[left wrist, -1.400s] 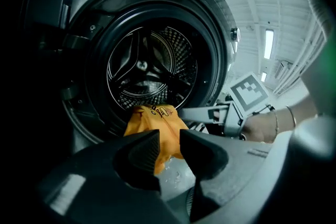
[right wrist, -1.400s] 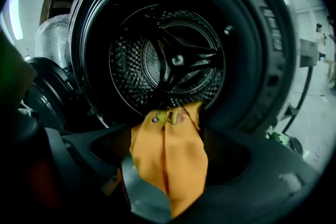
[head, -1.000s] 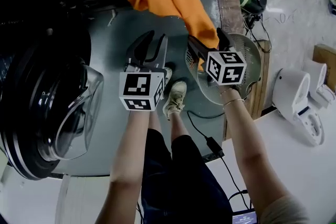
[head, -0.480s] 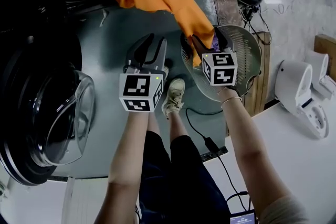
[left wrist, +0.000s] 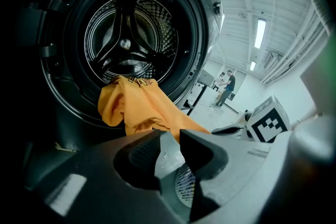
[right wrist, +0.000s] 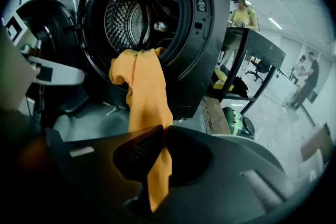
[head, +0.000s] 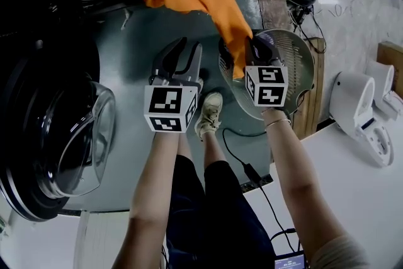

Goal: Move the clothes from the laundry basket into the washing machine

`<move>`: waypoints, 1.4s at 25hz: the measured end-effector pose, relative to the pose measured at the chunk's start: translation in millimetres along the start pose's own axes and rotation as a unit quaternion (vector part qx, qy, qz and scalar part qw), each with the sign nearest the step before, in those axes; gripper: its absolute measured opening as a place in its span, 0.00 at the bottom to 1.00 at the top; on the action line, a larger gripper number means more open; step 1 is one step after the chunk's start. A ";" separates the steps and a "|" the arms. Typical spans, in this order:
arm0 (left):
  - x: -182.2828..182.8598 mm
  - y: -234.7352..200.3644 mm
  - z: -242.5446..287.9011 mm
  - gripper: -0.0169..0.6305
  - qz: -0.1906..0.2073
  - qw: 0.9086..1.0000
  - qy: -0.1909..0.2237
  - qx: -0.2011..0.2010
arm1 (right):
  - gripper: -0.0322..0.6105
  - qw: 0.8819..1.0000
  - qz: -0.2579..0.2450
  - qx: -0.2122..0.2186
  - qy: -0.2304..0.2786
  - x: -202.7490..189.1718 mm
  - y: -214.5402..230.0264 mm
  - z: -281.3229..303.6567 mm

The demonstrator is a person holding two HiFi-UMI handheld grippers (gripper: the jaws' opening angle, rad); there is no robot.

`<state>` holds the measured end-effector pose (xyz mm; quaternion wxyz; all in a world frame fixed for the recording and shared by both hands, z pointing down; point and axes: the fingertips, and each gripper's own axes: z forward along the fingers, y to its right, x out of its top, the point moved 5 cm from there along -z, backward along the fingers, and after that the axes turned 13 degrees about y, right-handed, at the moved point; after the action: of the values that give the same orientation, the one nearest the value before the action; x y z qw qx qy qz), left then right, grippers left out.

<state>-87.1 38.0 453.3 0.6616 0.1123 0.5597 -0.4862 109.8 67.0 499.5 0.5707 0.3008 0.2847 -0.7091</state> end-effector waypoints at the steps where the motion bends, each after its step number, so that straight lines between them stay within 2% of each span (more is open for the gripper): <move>1: 1.6 0.9 -1.4 0.22 0.000 1.000 0.000 -0.001 | 0.13 1.000 0.006 0.008 0.011 7.5 -4.4 -3.5; 8: 20.1 -5.0 -11.6 0.22 -0.005 1.000 0.004 0.009 | 0.12 0.991 0.037 0.063 0.115 95.2 -37.3 -12.3; 15: 48.0 -23.1 -19.5 0.22 -0.011 0.999 0.035 0.033 | 0.13 0.976 0.042 0.094 0.193 178.5 -61.9 13.1; 25: 69.2 -41.6 -15.7 0.22 -0.016 0.996 0.065 0.052 | 0.13 0.950 0.035 0.133 0.280 280.1 -86.7 82.6; 29: 67.3 -45.7 -9.9 0.22 -0.017 0.996 0.066 0.054 | 0.13 0.946 0.046 0.137 0.290 295.3 -88.2 98.2; 30: 67.3 -46.0 -8.7 0.22 -0.017 0.996 0.066 0.054 | 0.16 0.948 0.051 0.141 0.281 292.3 -89.3 103.8; 31: 67.6 -46.3 -7.6 0.22 -0.016 0.996 0.067 0.053 | 0.26 0.950 0.056 0.147 0.270 288.1 -90.8 109.3; 33: 67.9 -46.4 -5.8 0.22 -0.017 0.996 0.067 0.050 | 0.57 0.954 0.062 0.158 0.247 280.3 -93.1 116.8; 34: 67.7 -46.6 -5.3 0.22 -0.017 0.996 0.067 0.050 | 0.68 0.956 0.063 0.160 0.237 277.2 -93.4 118.8; 35: 67.4 -47.3 -5.2 0.22 -0.017 0.996 0.066 0.050 | 0.74 0.958 0.065 0.160 0.229 274.5 -93.0 119.6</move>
<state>-133.4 -17.0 413.0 0.6087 0.1672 0.5790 -0.5160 -39.6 -180.1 377.4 0.4794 0.5602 0.2708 -0.6189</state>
